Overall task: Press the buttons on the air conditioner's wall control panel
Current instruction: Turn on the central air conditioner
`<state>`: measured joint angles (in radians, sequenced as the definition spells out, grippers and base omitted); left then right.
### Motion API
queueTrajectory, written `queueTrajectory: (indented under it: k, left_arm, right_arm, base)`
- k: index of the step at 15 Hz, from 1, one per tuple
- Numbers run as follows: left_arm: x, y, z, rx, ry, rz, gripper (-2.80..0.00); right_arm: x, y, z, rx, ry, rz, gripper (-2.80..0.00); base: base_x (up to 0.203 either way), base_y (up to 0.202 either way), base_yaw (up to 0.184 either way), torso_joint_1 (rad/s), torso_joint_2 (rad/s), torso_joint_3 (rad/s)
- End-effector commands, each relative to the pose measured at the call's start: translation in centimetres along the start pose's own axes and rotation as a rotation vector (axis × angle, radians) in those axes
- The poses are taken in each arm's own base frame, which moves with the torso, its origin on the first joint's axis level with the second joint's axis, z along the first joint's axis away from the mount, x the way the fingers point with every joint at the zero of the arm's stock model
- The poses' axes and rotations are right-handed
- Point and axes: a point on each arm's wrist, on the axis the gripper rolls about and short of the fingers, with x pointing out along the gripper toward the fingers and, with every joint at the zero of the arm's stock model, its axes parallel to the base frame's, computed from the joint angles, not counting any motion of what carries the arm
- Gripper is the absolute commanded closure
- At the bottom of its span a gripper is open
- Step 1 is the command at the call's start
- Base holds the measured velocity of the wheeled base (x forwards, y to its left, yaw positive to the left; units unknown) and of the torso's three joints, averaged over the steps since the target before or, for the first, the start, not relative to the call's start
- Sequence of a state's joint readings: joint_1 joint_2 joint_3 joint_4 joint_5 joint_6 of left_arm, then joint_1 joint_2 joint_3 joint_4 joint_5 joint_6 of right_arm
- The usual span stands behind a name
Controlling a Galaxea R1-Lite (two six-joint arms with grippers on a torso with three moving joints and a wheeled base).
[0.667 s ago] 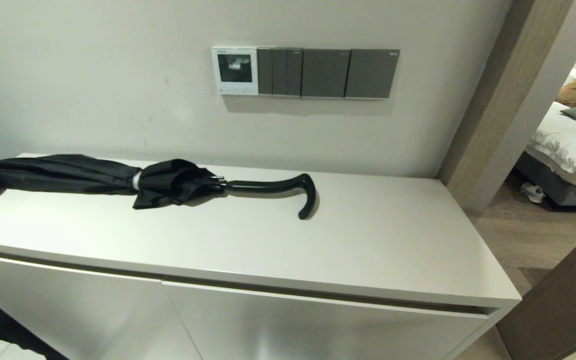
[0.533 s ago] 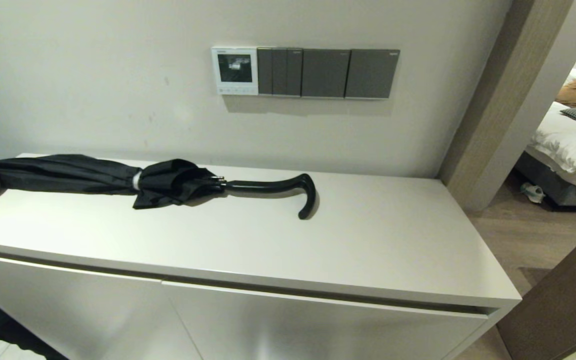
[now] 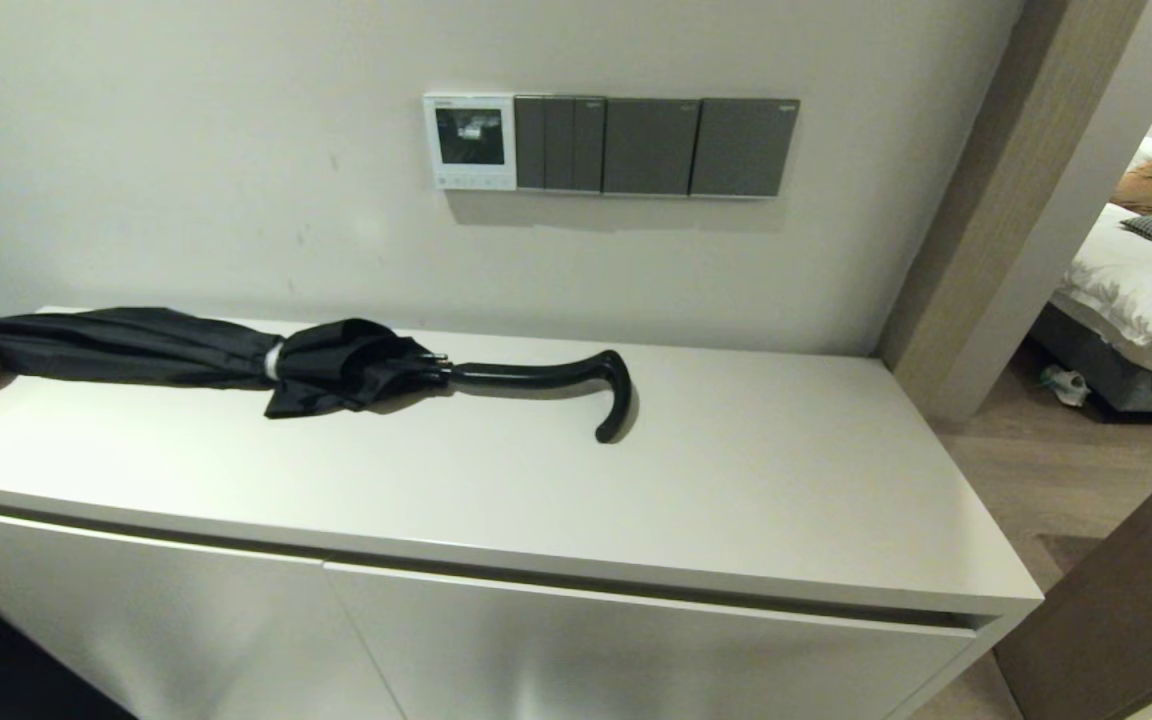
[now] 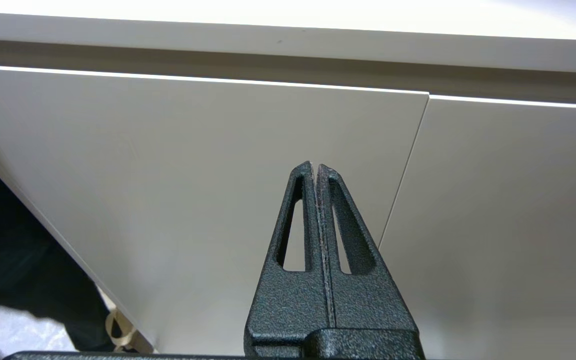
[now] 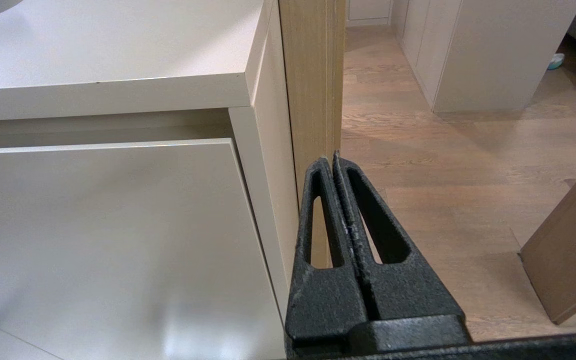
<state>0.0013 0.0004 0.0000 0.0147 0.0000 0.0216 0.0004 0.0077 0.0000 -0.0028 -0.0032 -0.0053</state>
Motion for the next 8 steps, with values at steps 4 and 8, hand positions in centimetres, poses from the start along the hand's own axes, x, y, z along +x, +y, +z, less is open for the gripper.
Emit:
queueTrajectory:
  k: [4, 8]
  left_arm:
    - [0.0, 0.0, 0.0, -0.002, 0.000, 0.000, 0.00]
    - [-0.6, 0.1, 2.4, -0.004, -0.131, 0.012, 0.00]
  right_arm:
    - [0.0, 0.0, -0.1, -0.001, 0.004, 0.001, 0.00]
    - [0.0, 0.0, -0.1, -0.001, 0.004, 0.001, 0.00]
  base:
    - [0.000, 0.000, 0.000, 0.000, 0.00, 0.000]
    - [0.000, 0.000, 0.000, 0.000, 0.00, 0.000]
